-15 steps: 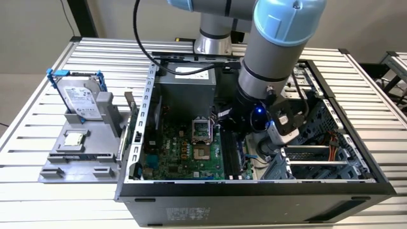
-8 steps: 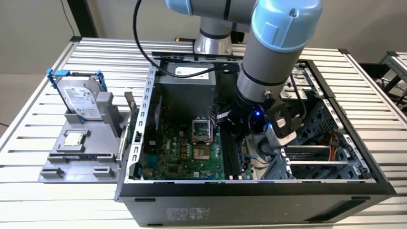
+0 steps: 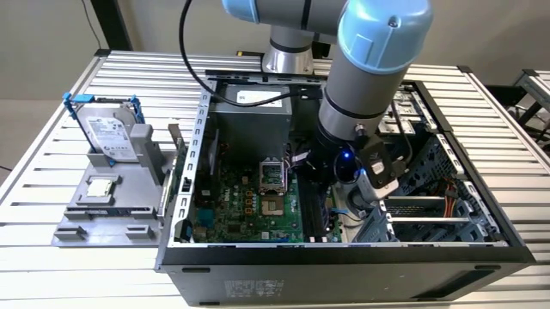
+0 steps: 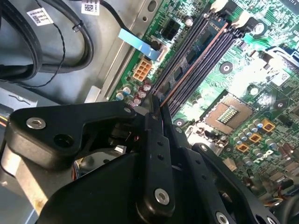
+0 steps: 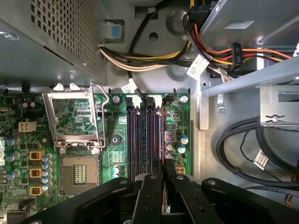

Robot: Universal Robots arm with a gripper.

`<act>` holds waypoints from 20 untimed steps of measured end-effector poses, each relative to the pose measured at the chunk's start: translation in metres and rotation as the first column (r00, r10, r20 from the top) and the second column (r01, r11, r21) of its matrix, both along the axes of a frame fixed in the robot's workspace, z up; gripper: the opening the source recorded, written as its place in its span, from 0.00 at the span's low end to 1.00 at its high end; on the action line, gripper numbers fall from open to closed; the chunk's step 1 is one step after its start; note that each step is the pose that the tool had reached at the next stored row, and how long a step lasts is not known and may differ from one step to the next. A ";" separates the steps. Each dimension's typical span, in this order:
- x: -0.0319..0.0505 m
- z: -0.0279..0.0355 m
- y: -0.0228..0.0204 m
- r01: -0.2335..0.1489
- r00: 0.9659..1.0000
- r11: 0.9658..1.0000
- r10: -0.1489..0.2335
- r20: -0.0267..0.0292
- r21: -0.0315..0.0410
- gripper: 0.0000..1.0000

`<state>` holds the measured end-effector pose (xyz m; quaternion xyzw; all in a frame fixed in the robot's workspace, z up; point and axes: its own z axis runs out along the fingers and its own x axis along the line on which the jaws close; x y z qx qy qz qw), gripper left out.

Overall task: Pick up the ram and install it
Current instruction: 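Insert the ram into the slot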

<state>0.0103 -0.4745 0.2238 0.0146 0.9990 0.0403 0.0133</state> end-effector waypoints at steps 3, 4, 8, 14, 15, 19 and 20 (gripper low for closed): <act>0.0000 -0.0027 -0.0008 0.000 1.000 1.000 0.000 0.000 0.002 0.00; 0.0000 -0.0037 -0.0009 0.000 1.000 1.000 0.000 0.000 0.004 0.00; 0.0001 -0.0049 -0.0011 0.000 1.000 1.000 0.000 0.000 0.007 0.00; 0.0003 -0.0051 -0.0011 0.000 1.000 1.000 0.000 -0.007 0.003 0.00; 0.0003 -0.0051 -0.0011 0.000 1.000 1.000 0.000 -0.010 0.002 0.00; 0.0004 -0.0051 -0.0011 -0.001 1.000 1.000 0.001 -0.021 0.000 0.00; 0.0004 -0.0051 -0.0011 -0.001 1.000 1.000 0.001 -0.023 -0.001 0.00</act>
